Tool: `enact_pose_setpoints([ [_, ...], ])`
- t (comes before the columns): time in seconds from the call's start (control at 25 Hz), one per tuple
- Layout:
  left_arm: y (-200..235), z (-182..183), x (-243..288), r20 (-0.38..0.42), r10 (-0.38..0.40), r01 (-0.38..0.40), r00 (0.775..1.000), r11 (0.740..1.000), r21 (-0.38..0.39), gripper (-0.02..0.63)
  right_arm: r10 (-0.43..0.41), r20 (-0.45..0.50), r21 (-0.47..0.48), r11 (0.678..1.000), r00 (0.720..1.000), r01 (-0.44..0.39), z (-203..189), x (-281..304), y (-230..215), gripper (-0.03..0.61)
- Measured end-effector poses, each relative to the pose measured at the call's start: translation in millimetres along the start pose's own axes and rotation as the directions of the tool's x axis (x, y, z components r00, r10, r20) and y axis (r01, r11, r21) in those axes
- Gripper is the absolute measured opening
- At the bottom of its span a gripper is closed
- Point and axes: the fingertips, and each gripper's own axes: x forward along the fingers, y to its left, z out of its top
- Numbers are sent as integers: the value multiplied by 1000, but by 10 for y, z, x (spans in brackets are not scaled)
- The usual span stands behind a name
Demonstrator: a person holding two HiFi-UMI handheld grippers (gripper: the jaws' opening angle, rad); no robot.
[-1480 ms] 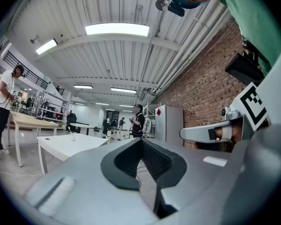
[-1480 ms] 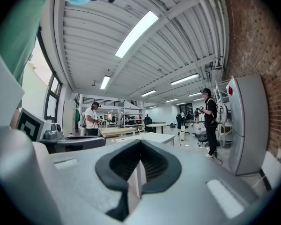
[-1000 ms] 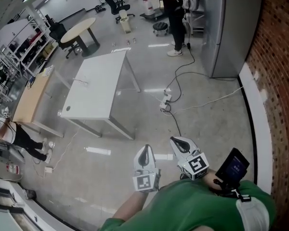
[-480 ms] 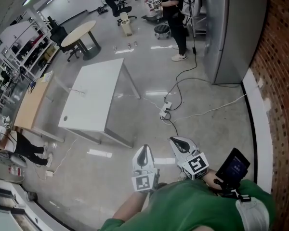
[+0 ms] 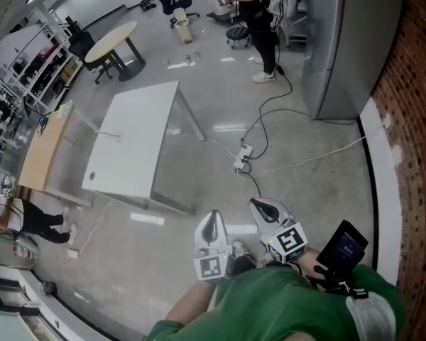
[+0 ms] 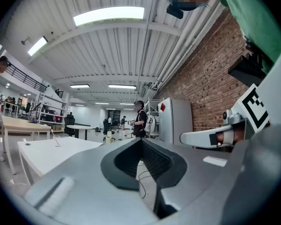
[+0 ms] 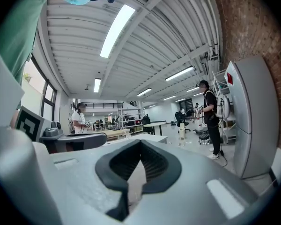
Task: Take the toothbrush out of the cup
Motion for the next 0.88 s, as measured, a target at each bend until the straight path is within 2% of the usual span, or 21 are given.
enact_pose_setpoints([
  [0.6, 580, -44, 713, 20, -87, 88, 996, 995, -39, 6, -72, -10, -23, 997, 997, 72, 148, 906, -172, 3],
  [0.72, 731, -66, 787, 65, -92, 96, 994, 993, -65, 6, -97, -2, -19, 995, 995, 97, 156, 1051, -185, 3],
  [0.88, 874, -67, 883, 51, -86, 89, 995, 994, -71, 6, -118, -12, -8, 993, 993, 118, 151, 1194, -251, 3],
])
